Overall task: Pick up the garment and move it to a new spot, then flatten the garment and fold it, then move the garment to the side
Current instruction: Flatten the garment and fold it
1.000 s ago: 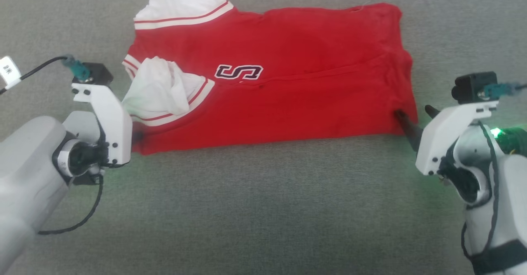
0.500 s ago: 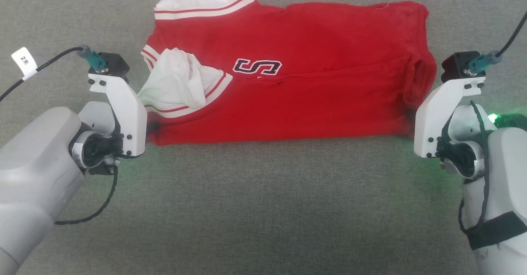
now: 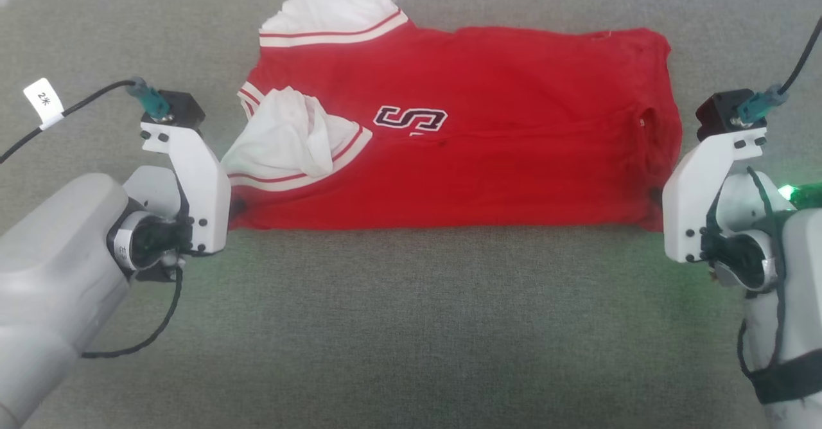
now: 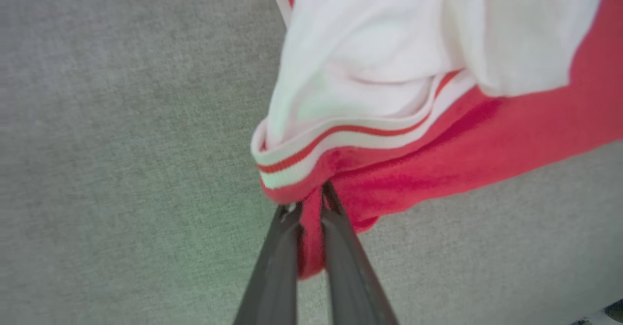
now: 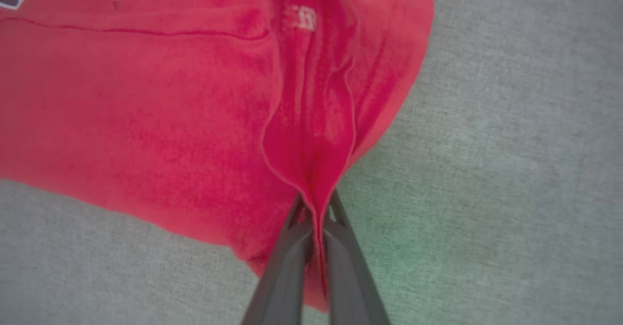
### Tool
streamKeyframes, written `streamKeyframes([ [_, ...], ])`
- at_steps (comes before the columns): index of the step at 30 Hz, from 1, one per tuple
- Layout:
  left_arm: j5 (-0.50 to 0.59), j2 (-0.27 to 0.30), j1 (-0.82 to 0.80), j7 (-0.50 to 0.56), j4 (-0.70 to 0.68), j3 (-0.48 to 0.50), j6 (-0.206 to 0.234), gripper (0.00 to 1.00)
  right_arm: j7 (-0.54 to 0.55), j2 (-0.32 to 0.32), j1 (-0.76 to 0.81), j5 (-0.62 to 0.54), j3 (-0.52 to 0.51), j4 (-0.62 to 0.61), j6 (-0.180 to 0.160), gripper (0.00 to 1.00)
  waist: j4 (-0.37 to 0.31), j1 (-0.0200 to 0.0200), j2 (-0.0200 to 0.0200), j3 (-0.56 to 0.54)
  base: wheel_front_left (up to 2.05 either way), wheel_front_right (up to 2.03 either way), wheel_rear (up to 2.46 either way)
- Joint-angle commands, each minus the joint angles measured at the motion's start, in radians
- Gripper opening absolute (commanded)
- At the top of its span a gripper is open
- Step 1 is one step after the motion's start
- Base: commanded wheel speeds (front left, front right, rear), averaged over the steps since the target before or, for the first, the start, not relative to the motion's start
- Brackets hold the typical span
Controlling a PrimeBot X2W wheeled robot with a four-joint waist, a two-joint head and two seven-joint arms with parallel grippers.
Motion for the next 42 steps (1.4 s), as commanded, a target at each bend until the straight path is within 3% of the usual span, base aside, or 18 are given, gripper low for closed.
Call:
streamKeyframes([
  [1, 0.020, 0.019, 0.019, 0.012, -0.025, -0.008, 0.017, 0.00, 0.021, -0.017, 0.021, 0.012, 0.006, -0.025, 0.000, 0.00, 0.006, 0.0000, 0.0000, -0.016, 0.00, 0.00, 0.00],
  [14, 0.024, 0.137, 0.099, 0.045, -0.310, -0.024, 0.151, 0.00, 0.139, -0.096, 0.145, 0.077, 0.006, -0.174, 0.000, 0.00, 0.024, 0.0000, 0.0000, -0.057, 0.00, 0.00, 0.00],
  [22, -0.005, 0.181, 0.188, 0.044, -0.438, -0.036, 0.228, 0.00, 0.157, -0.092, 0.226, 0.100, -0.019, -0.226, 0.000, 0.00, 0.021, 0.0000, 0.0000, -0.050, 0.00, 0.00, 0.00],
  [25, -0.014, 0.171, 0.212, 0.033, -0.432, -0.034, 0.234, 0.19, 0.146, -0.064, 0.234, 0.124, -0.018, -0.208, 0.000, 0.00, 0.014, 0.0000, 0.0000, -0.048, 0.00, 0.00, 0.00],
  [26, -0.018, 0.167, 0.218, 0.029, -0.426, -0.032, 0.233, 0.34, 0.139, -0.063, 0.232, 0.121, -0.015, -0.202, 0.000, 0.02, 0.012, 0.0000, 0.0000, -0.047, 0.00, 0.00, 0.00],
  [28, -0.024, 0.157, 0.224, 0.016, -0.412, -0.027, 0.229, 1.00, 0.124, -0.065, 0.229, 0.114, -0.003, -0.191, 0.000, 0.30, 0.007, 0.0000, 0.0000, -0.044, 0.00, 0.00, 0.00],
  [29, -0.027, 0.154, 0.226, 0.011, -0.406, -0.026, 0.227, 1.00, 0.111, -0.064, 0.224, 0.117, 0.003, -0.189, 0.000, 0.82, 0.005, 0.0000, 0.0000, -0.044, 0.00, 0.00, 0.00],
  [30, -0.031, 0.152, 0.226, 0.011, -0.400, -0.023, 0.227, 1.00, 0.099, -0.062, 0.221, 0.123, 0.006, -0.184, 0.000, 1.00, 0.003, 0.0000, 0.0000, -0.043, 0.00, 0.00, 0.00],
  [36, -0.006, 0.182, 0.178, 0.014, -0.419, -0.008, 0.233, 1.00, 0.034, -0.080, 0.207, 0.130, 0.012, -0.182, 0.000, 1.00, -0.008, 0.0000, 0.0000, -0.049, 0.00, 0.00, 0.00],
  [42, 0.020, 0.258, 0.116, 0.050, -0.513, 0.014, 0.274, 1.00, -0.067, -0.074, 0.195, 0.126, -0.014, -0.222, 0.000, 1.00, -0.031, 0.0000, 0.0000, -0.049, 0.00, 0.00, 0.00],
])
